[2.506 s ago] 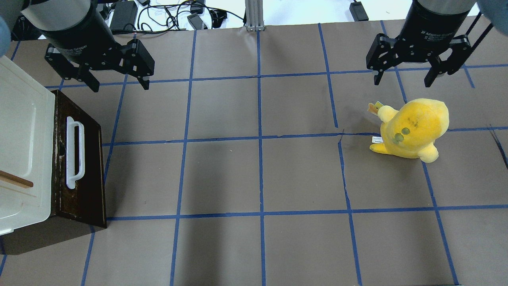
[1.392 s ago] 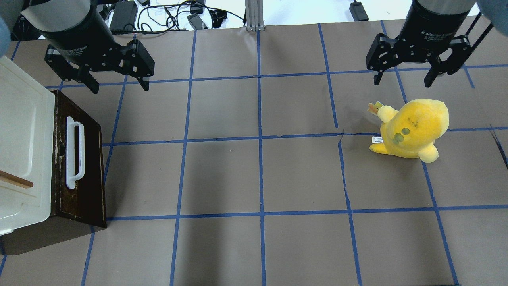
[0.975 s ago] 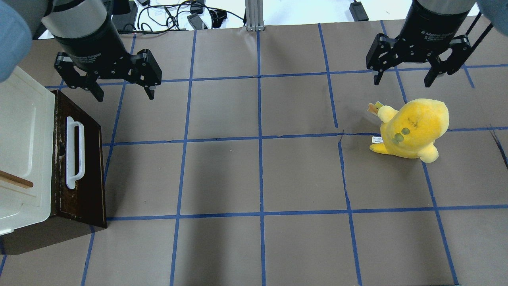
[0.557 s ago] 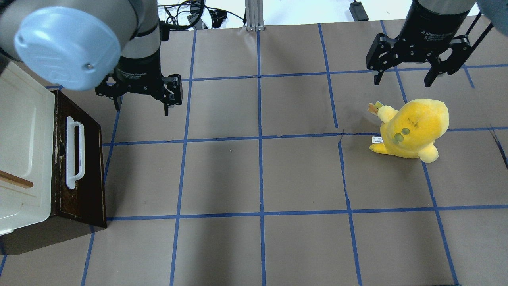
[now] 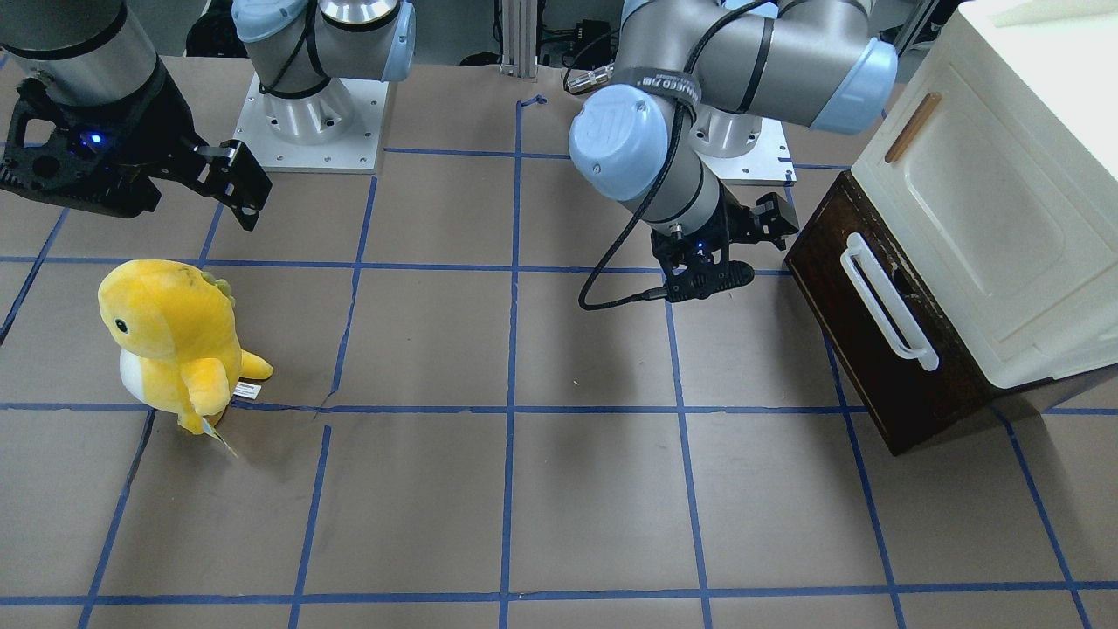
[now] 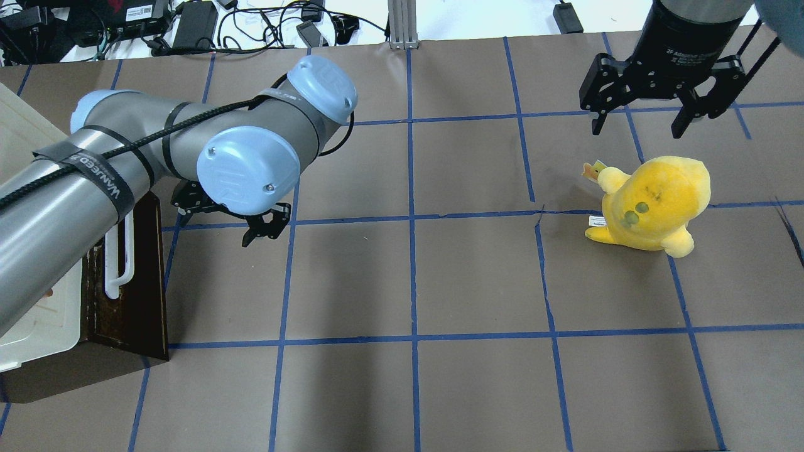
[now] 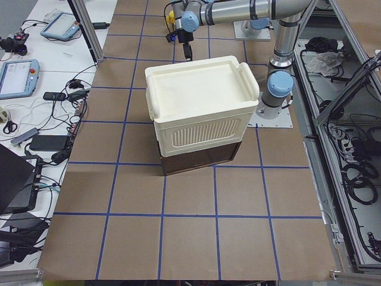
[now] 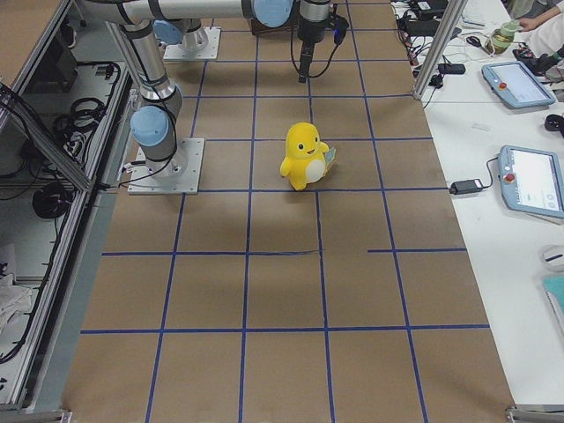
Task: Pull drawer sideways
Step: 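Move the left gripper down to the white drawer handle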
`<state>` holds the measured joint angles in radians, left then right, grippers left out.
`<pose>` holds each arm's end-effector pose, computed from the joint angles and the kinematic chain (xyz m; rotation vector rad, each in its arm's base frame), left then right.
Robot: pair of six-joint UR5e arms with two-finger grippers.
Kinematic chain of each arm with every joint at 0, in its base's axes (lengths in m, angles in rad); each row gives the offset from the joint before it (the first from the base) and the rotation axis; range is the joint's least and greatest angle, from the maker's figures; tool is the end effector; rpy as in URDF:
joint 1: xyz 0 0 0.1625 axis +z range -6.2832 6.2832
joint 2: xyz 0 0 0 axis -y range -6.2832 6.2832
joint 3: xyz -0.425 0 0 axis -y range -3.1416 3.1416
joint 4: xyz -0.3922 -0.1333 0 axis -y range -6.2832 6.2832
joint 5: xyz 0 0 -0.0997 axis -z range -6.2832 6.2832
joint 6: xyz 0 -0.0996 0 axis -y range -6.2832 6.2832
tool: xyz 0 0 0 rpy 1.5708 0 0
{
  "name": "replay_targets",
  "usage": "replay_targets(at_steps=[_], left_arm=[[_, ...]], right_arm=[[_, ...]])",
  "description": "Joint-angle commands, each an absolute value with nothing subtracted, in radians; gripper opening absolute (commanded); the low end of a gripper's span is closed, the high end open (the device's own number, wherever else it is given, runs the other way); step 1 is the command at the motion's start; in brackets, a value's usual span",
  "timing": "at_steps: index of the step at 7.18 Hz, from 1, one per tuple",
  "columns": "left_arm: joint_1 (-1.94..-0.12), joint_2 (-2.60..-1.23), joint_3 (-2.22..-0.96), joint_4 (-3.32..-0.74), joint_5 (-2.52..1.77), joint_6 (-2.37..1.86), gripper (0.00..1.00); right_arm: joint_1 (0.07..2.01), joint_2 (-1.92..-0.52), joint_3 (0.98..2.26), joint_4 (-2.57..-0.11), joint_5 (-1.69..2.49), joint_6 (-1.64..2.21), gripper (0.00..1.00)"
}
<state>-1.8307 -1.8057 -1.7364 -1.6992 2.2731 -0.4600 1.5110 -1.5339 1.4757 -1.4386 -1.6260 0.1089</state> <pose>-0.1971 -0.4730 0.3070 -0.0027 2.3071 0.2856 0.0977 -0.5060 0.5035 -0.2566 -3.0719 -0.1120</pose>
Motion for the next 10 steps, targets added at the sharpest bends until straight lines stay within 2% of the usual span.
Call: replay_targets(at_steps=[1, 4, 6, 7, 8, 9, 10], left_arm=[[-1.819, -1.864, -1.801, -1.710, 2.431, -0.570, 1.00], [-1.663, -1.911, -1.937, -1.710, 2.716, -0.696, 1.00], [-1.657, -1.960, -1.940, -1.713, 2.803, -0.728, 1.00], [-1.657, -1.982, -1.940, -1.716, 2.819, -0.742, 0.94], [-1.657, -1.989, -1.936, -1.717, 2.819, -0.742, 0.84], [-1.657, -1.988, -1.939, -1.717, 2.821, -0.744, 0.61], [-1.657, -1.987, -1.939, -1.717, 2.821, -0.742, 0.52]], right_arm=[[1.509, -1.534, 1.476, -1.437, -1.626, 0.109, 1.00], [1.511, -1.534, 1.476, -1.439, -1.626, 0.109, 1.00], [1.511, -1.534, 1.476, -1.439, -1.626, 0.109, 1.00], [1.509, -1.534, 1.476, -1.439, -1.626, 0.109, 1.00], [1.511, -1.534, 1.476, -1.439, -1.626, 0.109, 1.00], [1.511, -1.534, 1.476, -1.439, -1.626, 0.109, 1.00], [1.511, -1.534, 1.476, -1.439, -1.626, 0.109, 1.00]])
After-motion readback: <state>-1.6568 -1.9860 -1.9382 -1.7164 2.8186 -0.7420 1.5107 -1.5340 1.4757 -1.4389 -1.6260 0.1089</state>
